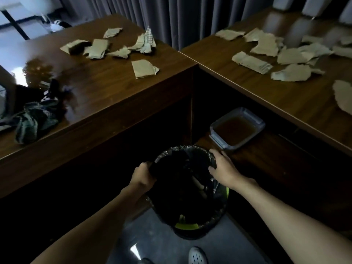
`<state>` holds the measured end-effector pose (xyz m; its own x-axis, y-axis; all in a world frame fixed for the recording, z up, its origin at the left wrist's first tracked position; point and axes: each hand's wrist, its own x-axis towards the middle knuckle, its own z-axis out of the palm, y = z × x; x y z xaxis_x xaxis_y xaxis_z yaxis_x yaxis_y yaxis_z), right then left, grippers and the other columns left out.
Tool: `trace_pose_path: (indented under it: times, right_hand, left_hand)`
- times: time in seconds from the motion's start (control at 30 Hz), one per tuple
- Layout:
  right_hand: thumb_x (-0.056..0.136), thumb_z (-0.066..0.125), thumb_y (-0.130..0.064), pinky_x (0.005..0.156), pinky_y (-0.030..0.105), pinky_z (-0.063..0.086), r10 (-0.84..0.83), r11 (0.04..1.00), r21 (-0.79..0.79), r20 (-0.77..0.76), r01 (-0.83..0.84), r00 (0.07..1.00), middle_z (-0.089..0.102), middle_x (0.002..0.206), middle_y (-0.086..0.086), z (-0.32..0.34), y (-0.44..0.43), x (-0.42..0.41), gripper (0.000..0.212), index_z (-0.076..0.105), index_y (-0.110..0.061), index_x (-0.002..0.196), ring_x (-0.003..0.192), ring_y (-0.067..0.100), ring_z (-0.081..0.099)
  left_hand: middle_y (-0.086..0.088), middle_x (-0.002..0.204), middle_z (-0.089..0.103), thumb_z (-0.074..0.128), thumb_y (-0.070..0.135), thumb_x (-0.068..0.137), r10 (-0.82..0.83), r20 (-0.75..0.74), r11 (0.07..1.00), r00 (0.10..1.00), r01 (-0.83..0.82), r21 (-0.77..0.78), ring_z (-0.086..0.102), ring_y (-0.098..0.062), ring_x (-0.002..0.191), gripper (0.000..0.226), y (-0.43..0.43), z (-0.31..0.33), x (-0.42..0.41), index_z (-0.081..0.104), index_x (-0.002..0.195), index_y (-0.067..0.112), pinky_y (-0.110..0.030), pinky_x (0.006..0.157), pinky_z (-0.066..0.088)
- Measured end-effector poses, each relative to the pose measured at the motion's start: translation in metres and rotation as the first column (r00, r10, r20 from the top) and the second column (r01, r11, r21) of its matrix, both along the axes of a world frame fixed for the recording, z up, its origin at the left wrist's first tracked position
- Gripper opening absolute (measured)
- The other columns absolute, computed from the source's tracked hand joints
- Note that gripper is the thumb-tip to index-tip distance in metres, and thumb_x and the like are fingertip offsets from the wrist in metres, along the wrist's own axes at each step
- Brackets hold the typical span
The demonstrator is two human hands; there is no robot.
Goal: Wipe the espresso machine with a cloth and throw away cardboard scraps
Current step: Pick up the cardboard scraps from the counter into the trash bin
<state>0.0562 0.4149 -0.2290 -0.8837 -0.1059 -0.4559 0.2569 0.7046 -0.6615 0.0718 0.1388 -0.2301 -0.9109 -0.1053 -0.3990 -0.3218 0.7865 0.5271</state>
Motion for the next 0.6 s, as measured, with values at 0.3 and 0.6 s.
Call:
trace_pose_path:
  times: [0.3,0.6]
  right_hand:
    - [0.100,0.047,-0.039,0.106,0.045,0.029,0.099,0.975,0.215,-0.190,-0.057,0.977,0.028,0.150,0.007,0.050,0.007,-0.007,0.057,0.025,-0.023,0.150,0.136,0.033,0.031]
    - [0.093,0.058,-0.045,0.099,0.041,0.047,0.398,0.917,0.177,-0.361,-0.356,0.843,0.057,0.131,-0.007,0.176,-0.028,-0.028,0.049,0.043,-0.038,0.138,0.118,0.017,0.055]
  left_hand:
    - [0.005,0.117,0.066,0.064,0.015,0.092,-0.228,-0.082,0.973,0.970,0.230,0.023,0.064,-0.019,0.109,0.041,0.002,0.065,-0.014,0.059,0.132,0.025,-0.036,0.090,0.053]
    - [0.011,0.120,0.069,0.056,0.021,0.079,-0.422,-0.249,0.904,0.872,0.425,-0.043,0.064,-0.015,0.113,0.051,0.014,0.183,-0.023,0.061,0.127,0.035,-0.044,0.094,0.053]
